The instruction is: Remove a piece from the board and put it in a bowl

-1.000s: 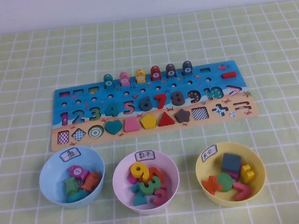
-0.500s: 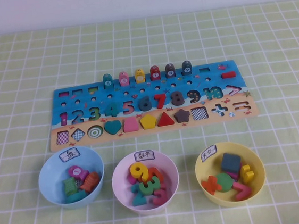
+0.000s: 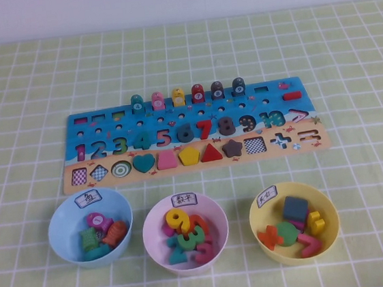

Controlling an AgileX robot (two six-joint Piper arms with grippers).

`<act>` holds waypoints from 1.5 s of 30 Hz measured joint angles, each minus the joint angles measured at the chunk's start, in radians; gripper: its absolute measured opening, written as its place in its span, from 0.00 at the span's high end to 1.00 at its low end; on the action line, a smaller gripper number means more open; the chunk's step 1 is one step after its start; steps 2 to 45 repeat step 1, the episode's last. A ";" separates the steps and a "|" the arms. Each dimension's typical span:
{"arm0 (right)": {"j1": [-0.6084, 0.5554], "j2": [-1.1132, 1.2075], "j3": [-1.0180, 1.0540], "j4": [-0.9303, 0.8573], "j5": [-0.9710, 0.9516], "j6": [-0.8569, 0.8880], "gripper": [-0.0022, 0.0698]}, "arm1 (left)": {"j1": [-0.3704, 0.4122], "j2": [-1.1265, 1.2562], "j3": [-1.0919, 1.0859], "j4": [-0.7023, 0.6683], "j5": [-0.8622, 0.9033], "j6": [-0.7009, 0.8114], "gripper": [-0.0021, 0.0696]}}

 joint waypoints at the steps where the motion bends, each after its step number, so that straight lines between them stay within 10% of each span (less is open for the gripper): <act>1: 0.000 0.000 0.000 0.000 0.000 0.000 0.99 | 0.000 0.000 0.000 0.000 0.000 0.000 0.98; 45: 0.000 0.000 0.000 0.000 0.000 0.000 0.99 | 0.000 0.000 0.000 0.000 0.000 0.000 0.98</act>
